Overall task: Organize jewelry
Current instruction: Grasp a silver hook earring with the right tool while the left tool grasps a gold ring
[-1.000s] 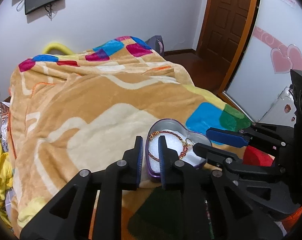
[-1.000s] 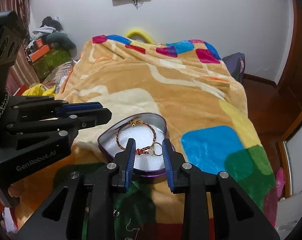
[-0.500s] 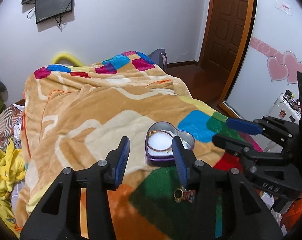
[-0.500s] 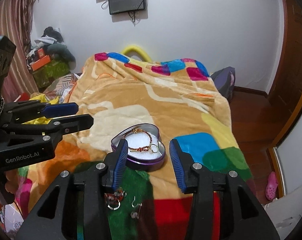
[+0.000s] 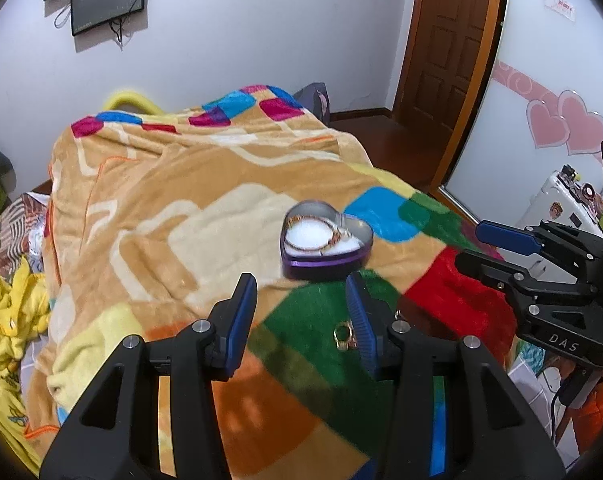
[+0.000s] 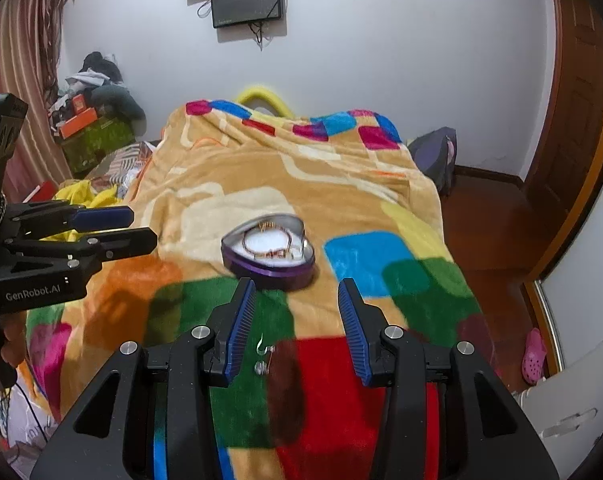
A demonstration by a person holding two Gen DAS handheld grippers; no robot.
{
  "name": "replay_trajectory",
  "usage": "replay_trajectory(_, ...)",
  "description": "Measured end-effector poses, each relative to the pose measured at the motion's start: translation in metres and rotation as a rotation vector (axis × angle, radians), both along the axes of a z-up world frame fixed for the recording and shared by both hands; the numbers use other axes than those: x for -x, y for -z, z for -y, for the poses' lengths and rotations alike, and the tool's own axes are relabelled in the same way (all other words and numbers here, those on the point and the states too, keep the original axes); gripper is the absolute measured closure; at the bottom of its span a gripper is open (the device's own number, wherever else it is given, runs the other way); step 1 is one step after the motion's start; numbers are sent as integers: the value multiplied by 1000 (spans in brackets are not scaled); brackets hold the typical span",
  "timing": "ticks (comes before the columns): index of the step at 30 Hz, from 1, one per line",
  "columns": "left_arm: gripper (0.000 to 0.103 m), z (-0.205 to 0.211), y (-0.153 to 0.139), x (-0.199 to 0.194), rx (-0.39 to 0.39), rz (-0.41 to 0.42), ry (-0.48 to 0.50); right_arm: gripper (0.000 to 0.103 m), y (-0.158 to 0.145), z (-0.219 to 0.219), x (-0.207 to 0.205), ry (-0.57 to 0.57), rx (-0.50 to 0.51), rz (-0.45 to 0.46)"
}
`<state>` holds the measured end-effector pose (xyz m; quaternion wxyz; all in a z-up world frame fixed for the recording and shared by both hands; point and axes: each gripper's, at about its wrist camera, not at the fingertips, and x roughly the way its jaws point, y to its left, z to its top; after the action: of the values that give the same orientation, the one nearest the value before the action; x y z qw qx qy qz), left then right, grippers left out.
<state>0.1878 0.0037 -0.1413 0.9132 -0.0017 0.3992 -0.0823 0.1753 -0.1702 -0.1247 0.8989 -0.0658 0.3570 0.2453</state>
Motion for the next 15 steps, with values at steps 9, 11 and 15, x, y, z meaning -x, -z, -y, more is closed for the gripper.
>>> replay_trajectory(9, 58, 4, 36, 10, 9, -89, 21, 64, 29, 3, 13, -12, 9, -65)
replay_trajectory(11, 58, 6, 45, 11, 18, -114, 29, 64, 37, 1, 15, -18, 16, -82)
replay_trajectory(15, 58, 9, 62, 10, 38, -158, 44, 64, 52, 0, 19, -28, 19, -121)
